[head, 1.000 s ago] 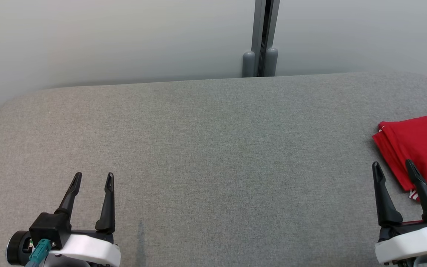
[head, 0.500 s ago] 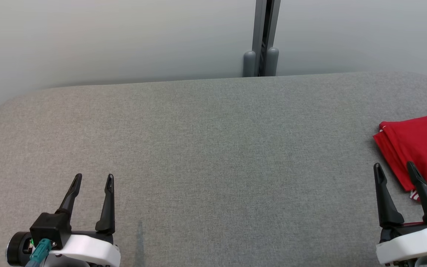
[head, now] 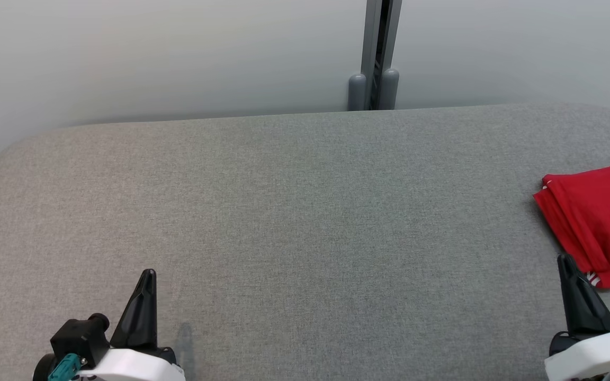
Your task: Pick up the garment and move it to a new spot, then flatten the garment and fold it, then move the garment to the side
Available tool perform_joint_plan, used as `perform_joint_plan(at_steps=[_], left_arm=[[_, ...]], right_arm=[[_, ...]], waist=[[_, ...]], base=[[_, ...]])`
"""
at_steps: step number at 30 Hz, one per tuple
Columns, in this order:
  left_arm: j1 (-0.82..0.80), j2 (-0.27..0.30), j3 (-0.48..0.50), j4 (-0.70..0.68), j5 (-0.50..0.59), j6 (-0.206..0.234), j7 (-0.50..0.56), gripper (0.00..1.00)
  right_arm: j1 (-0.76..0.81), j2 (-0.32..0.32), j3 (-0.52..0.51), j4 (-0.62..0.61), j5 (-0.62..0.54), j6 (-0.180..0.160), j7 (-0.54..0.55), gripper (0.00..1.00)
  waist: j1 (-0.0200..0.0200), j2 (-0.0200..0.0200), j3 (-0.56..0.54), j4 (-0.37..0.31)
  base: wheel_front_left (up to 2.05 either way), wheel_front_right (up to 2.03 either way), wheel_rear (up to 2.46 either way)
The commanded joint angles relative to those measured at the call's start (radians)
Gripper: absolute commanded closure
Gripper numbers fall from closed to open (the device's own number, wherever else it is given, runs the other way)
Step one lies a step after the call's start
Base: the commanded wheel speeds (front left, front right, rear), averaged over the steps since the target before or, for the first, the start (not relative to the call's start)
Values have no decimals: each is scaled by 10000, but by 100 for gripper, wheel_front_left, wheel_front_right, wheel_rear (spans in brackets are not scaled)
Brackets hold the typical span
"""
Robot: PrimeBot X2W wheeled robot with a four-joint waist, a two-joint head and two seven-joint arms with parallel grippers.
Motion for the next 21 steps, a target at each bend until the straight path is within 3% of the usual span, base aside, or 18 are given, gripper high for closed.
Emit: perform_joint_plan(at_steps=[1,21], left_arm=[[-142,22,9,-188,-472,-129,-63,100],[-142,-361,-260,-186,-3525,-759,-227,100]], right_arm=[[-254,-184,-218,17,556,0,199,100],[-773,-586,-1510,1166,4022,0,1790,100]], waist=[[0,-1,-6,0],[0,-1,-68,-4]], base=[[0,0,0],[0,0,0]])
